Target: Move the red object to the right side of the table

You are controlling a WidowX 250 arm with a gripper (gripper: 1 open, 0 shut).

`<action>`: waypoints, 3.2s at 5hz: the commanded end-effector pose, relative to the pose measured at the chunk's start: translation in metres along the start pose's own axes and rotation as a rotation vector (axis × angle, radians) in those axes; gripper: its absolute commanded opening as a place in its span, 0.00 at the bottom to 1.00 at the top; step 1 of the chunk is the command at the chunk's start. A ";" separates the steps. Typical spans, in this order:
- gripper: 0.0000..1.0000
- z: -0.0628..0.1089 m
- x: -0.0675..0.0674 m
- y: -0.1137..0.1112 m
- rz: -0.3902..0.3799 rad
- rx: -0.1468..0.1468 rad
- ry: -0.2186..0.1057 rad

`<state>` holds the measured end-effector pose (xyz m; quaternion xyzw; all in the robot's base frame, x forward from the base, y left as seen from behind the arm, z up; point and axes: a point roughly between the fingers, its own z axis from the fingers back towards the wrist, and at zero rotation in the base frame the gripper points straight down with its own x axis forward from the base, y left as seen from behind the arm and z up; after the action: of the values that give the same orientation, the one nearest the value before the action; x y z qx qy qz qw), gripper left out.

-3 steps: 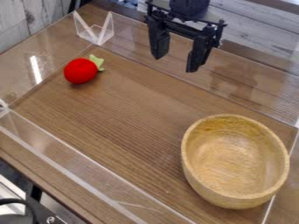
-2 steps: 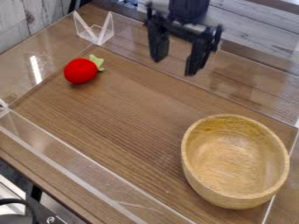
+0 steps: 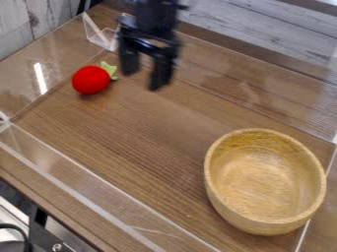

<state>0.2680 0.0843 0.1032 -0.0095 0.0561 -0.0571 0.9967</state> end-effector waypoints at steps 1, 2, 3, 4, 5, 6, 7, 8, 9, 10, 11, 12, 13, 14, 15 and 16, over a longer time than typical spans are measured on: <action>1.00 0.011 0.003 0.041 -0.073 0.039 -0.071; 1.00 0.001 0.010 0.072 -0.023 0.041 -0.084; 1.00 -0.009 0.023 0.088 0.025 0.039 -0.092; 1.00 -0.021 0.032 0.102 -0.010 0.031 -0.084; 1.00 -0.031 0.038 0.113 -0.031 0.025 -0.071; 1.00 -0.039 0.045 0.120 0.042 0.002 -0.067; 1.00 -0.045 0.050 0.124 0.116 -0.028 -0.071; 1.00 -0.044 0.046 0.117 0.131 -0.049 -0.071; 1.00 -0.041 0.042 0.110 0.146 -0.071 -0.070; 1.00 -0.035 0.043 0.111 0.162 -0.087 -0.065; 1.00 -0.034 0.046 0.116 0.179 -0.091 -0.059; 1.00 -0.036 0.045 0.120 0.189 -0.090 -0.051; 1.00 -0.039 0.045 0.124 0.197 -0.086 -0.037; 1.00 -0.042 0.045 0.127 0.204 -0.083 -0.026; 1.00 -0.048 0.047 0.134 0.210 -0.081 -0.017; 1.00 -0.053 0.049 0.139 0.215 -0.078 -0.008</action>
<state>0.3219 0.2066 0.0246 -0.0586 0.0774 0.0473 0.9942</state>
